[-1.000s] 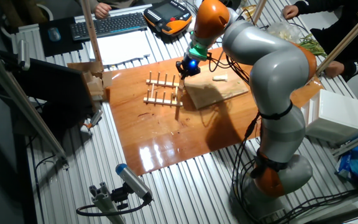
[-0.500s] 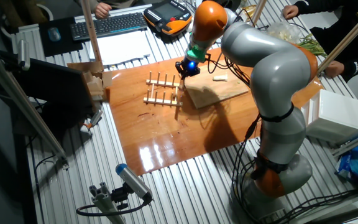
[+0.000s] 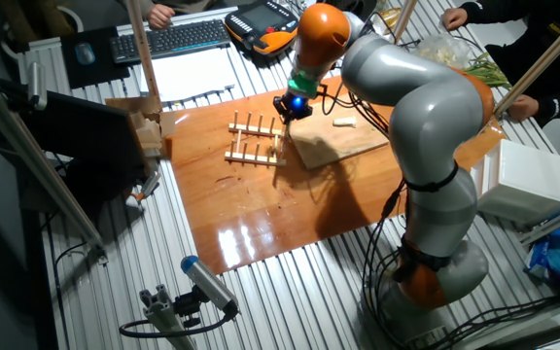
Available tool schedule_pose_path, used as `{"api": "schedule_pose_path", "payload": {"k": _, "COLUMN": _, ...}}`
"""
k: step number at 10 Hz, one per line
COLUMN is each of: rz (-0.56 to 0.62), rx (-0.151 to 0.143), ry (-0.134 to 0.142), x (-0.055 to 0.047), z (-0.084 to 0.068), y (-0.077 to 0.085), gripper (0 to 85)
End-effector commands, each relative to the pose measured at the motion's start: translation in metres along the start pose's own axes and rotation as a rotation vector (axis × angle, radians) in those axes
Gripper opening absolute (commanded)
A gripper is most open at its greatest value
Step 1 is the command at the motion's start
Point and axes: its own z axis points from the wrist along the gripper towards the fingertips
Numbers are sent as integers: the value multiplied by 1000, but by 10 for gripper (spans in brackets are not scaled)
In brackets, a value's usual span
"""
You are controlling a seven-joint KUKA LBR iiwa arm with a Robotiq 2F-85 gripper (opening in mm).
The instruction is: Chop the scallions
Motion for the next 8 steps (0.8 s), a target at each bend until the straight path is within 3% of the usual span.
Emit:
{"api": "schedule_pose_path", "payload": {"k": 1, "rz": 6, "rx": 1, "ry": 5, "x": 1, "z": -3, "y": -1, "gripper": 0}}
{"api": "schedule_pose_path", "payload": {"k": 3, "rz": 28, "rx": -39, "ry": 41, "x": 0, "z": -14, "y": -3, "gripper": 0}}
{"api": "schedule_pose_path", "payload": {"k": 5, "rz": 27, "rx": -46, "ry": 45, "x": -1, "z": -24, "y": -8, "gripper": 0}}
{"api": "schedule_pose_path", "payload": {"k": 6, "rz": 33, "rx": -73, "ry": 68, "x": -3, "z": -31, "y": -10, "gripper": 0}}
{"api": "schedule_pose_path", "payload": {"k": 8, "rz": 12, "rx": -72, "ry": 70, "x": -6, "z": -39, "y": -16, "gripper": 0}}
